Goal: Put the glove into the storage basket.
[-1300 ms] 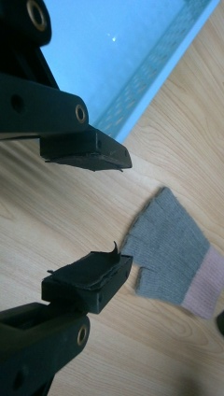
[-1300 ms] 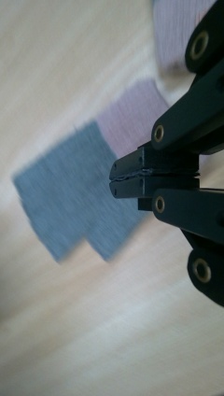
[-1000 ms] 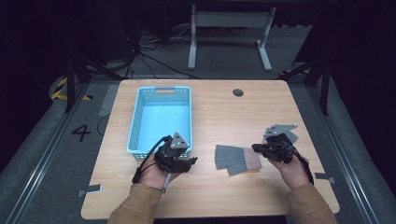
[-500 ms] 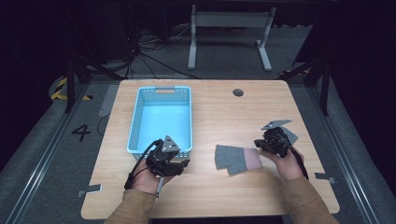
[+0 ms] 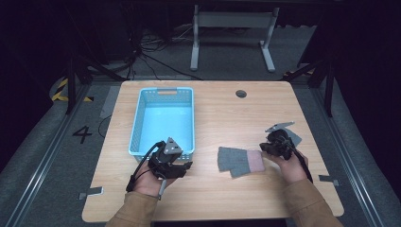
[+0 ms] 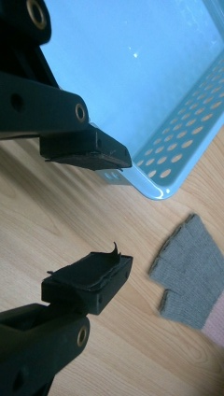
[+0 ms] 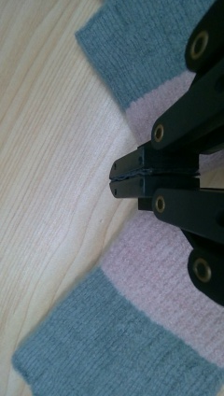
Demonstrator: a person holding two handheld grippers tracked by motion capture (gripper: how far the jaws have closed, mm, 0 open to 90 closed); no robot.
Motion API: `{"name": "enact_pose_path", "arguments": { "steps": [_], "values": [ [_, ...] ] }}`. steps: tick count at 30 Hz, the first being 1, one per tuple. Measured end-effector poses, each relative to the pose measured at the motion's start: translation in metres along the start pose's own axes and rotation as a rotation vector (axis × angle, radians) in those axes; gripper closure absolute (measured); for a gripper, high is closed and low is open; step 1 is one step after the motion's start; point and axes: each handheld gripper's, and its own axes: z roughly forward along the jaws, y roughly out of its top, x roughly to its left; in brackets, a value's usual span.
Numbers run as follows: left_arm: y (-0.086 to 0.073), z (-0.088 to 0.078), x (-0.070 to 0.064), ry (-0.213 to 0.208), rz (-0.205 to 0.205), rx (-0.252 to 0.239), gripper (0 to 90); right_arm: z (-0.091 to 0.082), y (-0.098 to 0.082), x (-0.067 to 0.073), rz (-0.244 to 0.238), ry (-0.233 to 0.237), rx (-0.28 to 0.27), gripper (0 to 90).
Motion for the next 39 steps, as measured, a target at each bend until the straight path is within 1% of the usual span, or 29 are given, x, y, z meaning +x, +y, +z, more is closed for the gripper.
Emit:
{"name": "enact_pose_path", "arguments": {
  "steps": [5,8,12,13,20,30,39],
  "values": [
    [0.001,0.002,-0.001,-0.005,0.005,0.001,46.9,0.0,-0.002,0.0,-0.01,-0.008,0.01,89.6],
    [0.003,0.003,-0.001,-0.009,0.004,-0.001,46.9,-0.002,-0.004,0.0,-0.011,-0.003,0.016,89.6],
    [0.007,0.006,-0.003,-0.017,0.018,-0.003,46.9,-0.005,-0.009,-0.001,-0.011,-0.006,0.026,89.6],
    [0.009,0.007,-0.003,-0.026,0.022,-0.002,46.9,-0.006,-0.01,-0.001,-0.012,-0.008,0.029,89.6],
    [0.018,0.015,-0.007,-0.05,0.046,-0.005,46.9,-0.011,-0.021,-0.004,0.003,-0.017,0.044,89.6],
    [0.031,0.027,-0.012,-0.086,0.087,0.001,46.9,-0.021,-0.038,-0.013,0.048,-0.03,0.051,89.6],
    [0.035,0.03,-0.014,-0.099,0.095,0.001,46.9,-0.027,-0.046,-0.02,0.078,-0.038,0.055,89.6]
  ]
}}
